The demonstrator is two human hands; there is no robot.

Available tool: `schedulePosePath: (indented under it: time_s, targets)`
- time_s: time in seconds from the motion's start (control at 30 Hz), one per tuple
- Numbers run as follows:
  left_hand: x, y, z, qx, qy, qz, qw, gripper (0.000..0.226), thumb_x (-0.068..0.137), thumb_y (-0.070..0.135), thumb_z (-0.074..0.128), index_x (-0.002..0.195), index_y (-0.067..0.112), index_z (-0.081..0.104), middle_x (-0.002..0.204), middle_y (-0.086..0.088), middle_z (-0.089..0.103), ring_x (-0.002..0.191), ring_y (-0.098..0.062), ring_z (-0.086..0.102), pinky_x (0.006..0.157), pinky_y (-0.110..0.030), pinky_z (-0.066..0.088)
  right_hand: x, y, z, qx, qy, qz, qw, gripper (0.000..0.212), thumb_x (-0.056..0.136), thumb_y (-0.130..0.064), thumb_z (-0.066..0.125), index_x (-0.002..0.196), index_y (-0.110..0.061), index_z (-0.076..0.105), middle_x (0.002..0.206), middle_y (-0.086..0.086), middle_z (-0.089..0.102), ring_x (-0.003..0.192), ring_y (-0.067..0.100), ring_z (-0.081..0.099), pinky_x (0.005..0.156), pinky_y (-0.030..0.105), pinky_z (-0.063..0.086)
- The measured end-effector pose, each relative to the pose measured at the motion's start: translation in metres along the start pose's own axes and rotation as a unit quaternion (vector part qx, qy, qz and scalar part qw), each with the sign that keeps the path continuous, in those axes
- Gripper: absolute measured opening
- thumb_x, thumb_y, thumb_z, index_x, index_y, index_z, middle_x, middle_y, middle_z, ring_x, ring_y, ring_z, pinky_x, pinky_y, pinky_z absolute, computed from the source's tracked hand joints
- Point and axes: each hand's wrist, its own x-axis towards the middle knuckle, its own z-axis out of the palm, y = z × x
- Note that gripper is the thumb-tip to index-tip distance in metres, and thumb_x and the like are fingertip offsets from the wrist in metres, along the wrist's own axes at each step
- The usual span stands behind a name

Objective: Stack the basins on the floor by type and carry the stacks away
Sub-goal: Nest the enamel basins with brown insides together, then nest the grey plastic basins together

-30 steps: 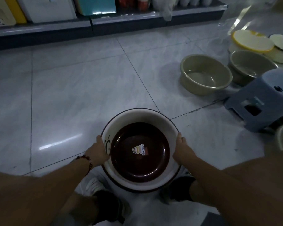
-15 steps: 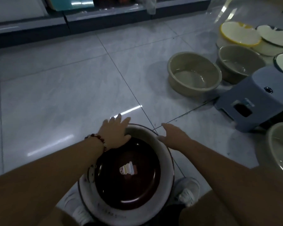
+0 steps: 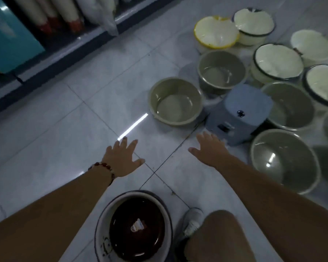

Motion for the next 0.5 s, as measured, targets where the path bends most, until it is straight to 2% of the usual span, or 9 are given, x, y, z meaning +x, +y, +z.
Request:
schedulePosePath:
  time_s: [0.13, 0.23, 0.3, 0.4, 0.5]
  targets:
    - [-0.066, 0.064, -0.149, -0.010, 0.000, 0.042, 0.999, 0.083, 0.092, 0.073, 0.034, 0.158, 0.029, 0.008, 0.166, -0.009, 0.005, 0.150, -0.029, 0.017, 0.120, -0.046, 0.021, -0.075, 0.047, -0.116, 0.067, 0.007, 0.012, 0.998, 0.079, 0.093, -0.064, 0.044, 0.156, -0.023, 0.019, 0.163, 0.009, 0.018, 0.149, 0.033, 0.016, 0.119, 0.050, 0.019]
    - [-0.075, 0.101, -0.222, 0.014, 0.014, 0.068, 0.997, 0.081, 0.093, 0.071, 0.035, 0.158, 0.028, 0.013, 0.165, -0.009, 0.012, 0.147, -0.028, 0.025, 0.117, -0.044, 0.027, -0.096, 0.072, -0.180, 0.075, 0.018, 0.008, 0.997, 0.080, 0.092, -0.064, 0.045, 0.156, -0.024, 0.019, 0.163, 0.009, 0.018, 0.149, 0.033, 0.017, 0.119, 0.050, 0.018]
    - [-0.066, 0.116, -0.252, 0.013, 0.011, 0.070, 0.997, 0.084, 0.090, 0.074, 0.033, 0.158, 0.029, 0.014, 0.165, -0.009, 0.012, 0.146, -0.029, 0.027, 0.115, -0.045, 0.029, -0.094, 0.083, -0.209, 0.078, 0.020, 0.017, 0.997, 0.079, 0.093, -0.061, 0.047, 0.156, -0.024, 0.019, 0.163, 0.008, 0.017, 0.148, 0.034, 0.017, 0.119, 0.049, 0.018]
    - [-0.039, 0.124, -0.282, 0.014, 0.020, 0.078, 0.997, 0.095, 0.078, 0.083, 0.020, 0.156, 0.030, 0.017, 0.164, -0.010, 0.014, 0.144, -0.029, 0.031, 0.113, -0.045, 0.032, -0.071, 0.091, -0.232, 0.083, 0.013, 0.029, 0.996, 0.077, 0.093, -0.058, 0.048, 0.156, -0.022, 0.020, 0.163, 0.006, 0.017, 0.148, 0.033, 0.019, 0.118, 0.048, 0.020]
    - [0.004, 0.114, -0.293, 0.011, 0.012, 0.073, 0.997, 0.082, 0.089, 0.074, 0.033, 0.157, 0.030, 0.015, 0.165, -0.011, 0.011, 0.145, -0.030, 0.027, 0.114, -0.046, 0.028, -0.029, 0.090, -0.237, 0.078, -0.018, 0.042, 0.996, 0.078, 0.093, -0.058, 0.048, 0.156, -0.022, 0.018, 0.163, 0.007, 0.016, 0.148, 0.034, 0.019, 0.118, 0.049, 0.021]
